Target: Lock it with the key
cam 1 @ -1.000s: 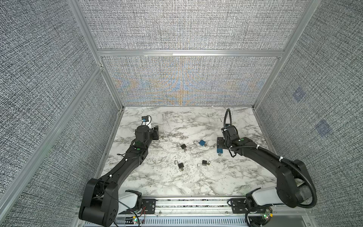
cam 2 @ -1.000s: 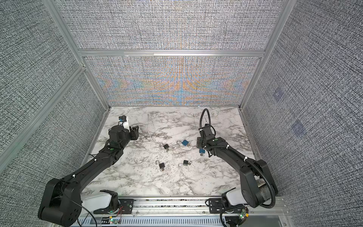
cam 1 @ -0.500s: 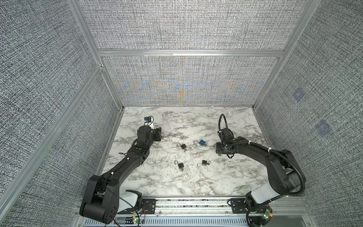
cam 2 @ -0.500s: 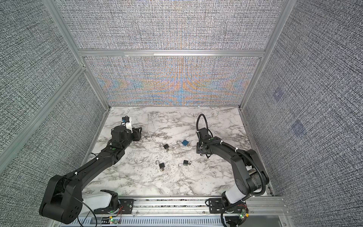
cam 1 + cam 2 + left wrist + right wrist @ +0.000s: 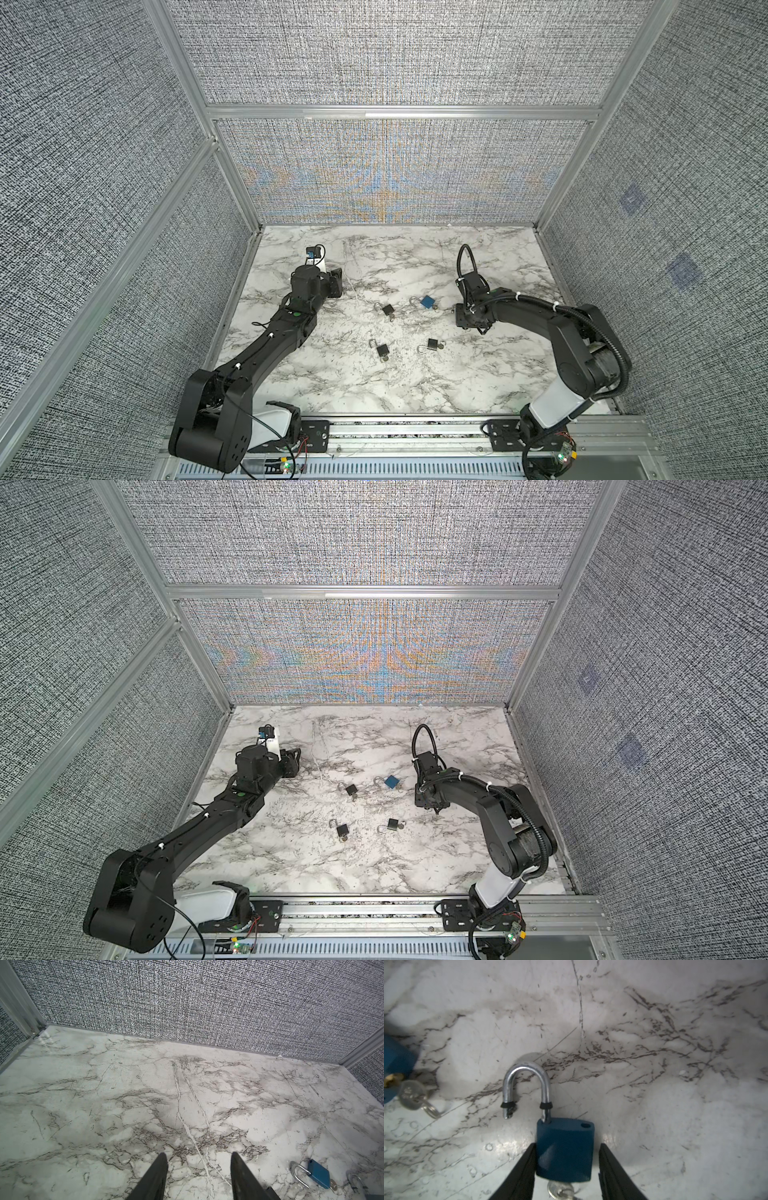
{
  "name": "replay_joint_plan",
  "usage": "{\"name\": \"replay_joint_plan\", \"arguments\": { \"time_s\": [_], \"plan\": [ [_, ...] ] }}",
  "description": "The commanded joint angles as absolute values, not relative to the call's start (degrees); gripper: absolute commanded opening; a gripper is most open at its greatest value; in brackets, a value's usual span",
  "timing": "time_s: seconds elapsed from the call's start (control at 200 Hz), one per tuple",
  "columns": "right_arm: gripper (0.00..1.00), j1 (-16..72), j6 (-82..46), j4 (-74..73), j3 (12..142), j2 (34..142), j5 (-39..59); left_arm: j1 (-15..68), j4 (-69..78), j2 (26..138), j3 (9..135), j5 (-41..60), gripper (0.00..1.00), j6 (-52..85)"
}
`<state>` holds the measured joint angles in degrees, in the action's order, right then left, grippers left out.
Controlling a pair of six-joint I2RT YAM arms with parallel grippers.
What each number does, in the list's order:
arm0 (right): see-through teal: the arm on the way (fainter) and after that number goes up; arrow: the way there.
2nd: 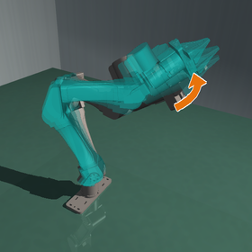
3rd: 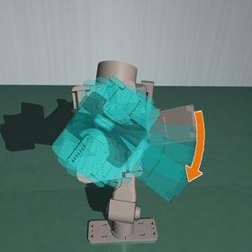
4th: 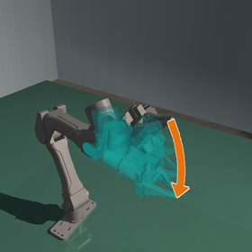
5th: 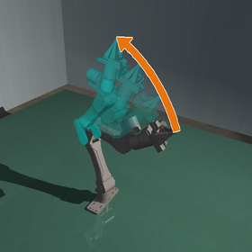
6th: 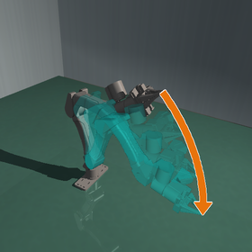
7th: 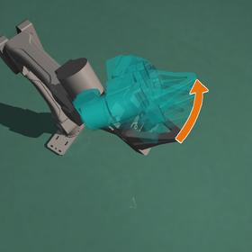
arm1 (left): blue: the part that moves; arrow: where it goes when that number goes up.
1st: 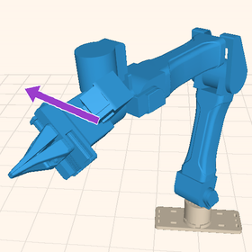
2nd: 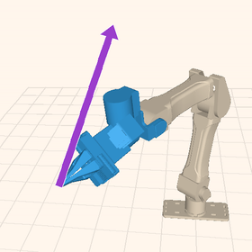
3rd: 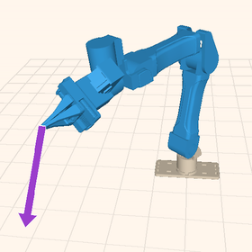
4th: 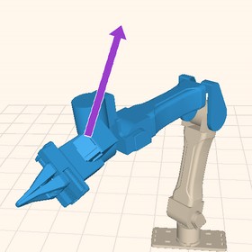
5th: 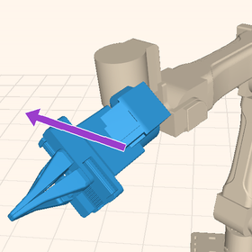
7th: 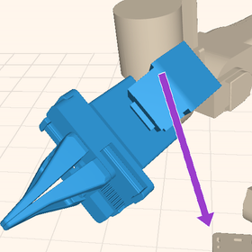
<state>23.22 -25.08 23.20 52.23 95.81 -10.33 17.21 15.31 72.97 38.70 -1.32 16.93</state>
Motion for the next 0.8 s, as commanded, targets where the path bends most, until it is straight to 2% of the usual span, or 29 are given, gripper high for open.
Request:
{"name": "replay_joint_plan", "arguments": {
  "time_s": [0.0, 0.795],
  "plan": [
    [0.46, 23.21, -25.67, 23.68, 54.29, 96.56, -11.34, 17.31, 15.56, 73.27, 39.1, -1.24, 0.51, 17.06],
    [0.37, 23.24, -24.55, 25.57, 55.92, 98.98, -12.13, 17.4, 14.2, 72.79, 39.47, -1.54, 0.5, 16.22]
  ]
}}
